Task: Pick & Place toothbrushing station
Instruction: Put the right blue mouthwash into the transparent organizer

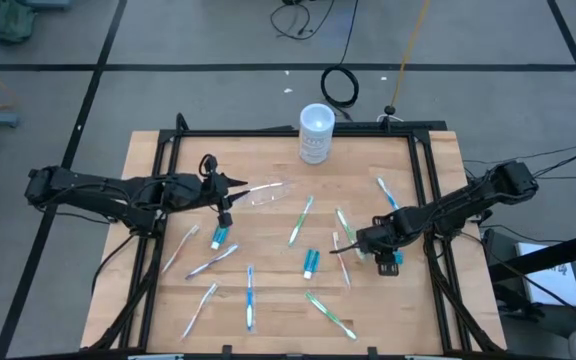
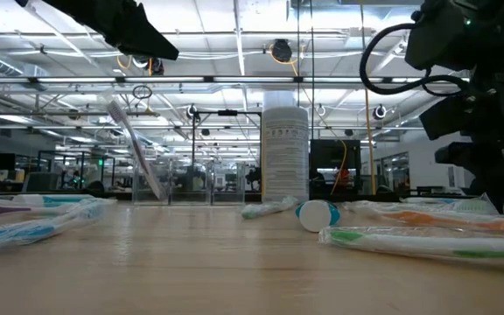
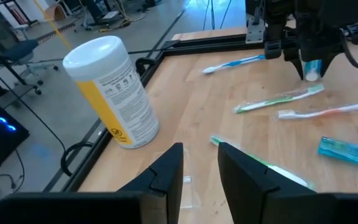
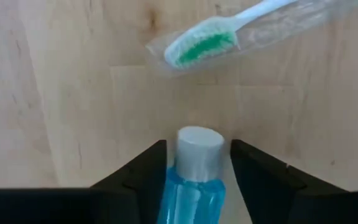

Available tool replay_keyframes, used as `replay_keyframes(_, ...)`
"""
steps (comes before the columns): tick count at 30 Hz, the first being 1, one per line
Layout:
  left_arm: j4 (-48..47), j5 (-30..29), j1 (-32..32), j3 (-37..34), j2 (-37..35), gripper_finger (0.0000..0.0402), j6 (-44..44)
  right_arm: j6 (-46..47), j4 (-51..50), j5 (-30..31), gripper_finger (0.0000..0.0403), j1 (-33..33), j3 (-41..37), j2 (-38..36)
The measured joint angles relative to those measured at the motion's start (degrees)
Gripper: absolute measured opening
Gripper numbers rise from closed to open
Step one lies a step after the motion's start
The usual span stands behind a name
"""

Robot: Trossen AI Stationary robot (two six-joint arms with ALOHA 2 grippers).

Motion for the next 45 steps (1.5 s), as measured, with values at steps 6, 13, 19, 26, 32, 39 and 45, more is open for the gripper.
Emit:
replay_keyframes(6,1.01,-0.04,0.01,0.0,0.0,0.0106,1.34,-0.85,0.88,-1.96,0.0091,-1.53,-0.11,0.0)
replay_keyframes(13,2.29,-0.11,0.02,0.0,0.0,0.0106,6.03,0.27,2.45,-5.51,0.0085,-4.16,3.29,-2.13)
replay_keyframes(19,3.98,-0.15,0.04,0.0,0.0,0.0106,6.11,-7.41,7.68,-2.32,0.0091,-4.6,9.55,-5.98)
replay_keyframes(26,6.22,-0.13,-0.1,0.0,0.0,0.0106,8.2,-35.27,44.97,11.99,0.0093,-6.39,7.3,-7.94)
replay_keyframes(32,7.08,-0.13,-0.3,0.0,0.0,0.0106,9.12,-49.39,92.55,5.49,0.0094,-11.25,2.11,0.01)
replay_keyframes(39,8.84,-0.46,-0.28,0.0,0.0,0.0106,12.71,-43.4,117.71,1.65,0.0095,-17.01,5.13,16.22)
replay_keyframes(45,11.15,-4.02,-0.78,0.0,-0.87,0.0106,15.05,-34.7,117.2,2.08,0.0095,-20.42,14.81,27.91)
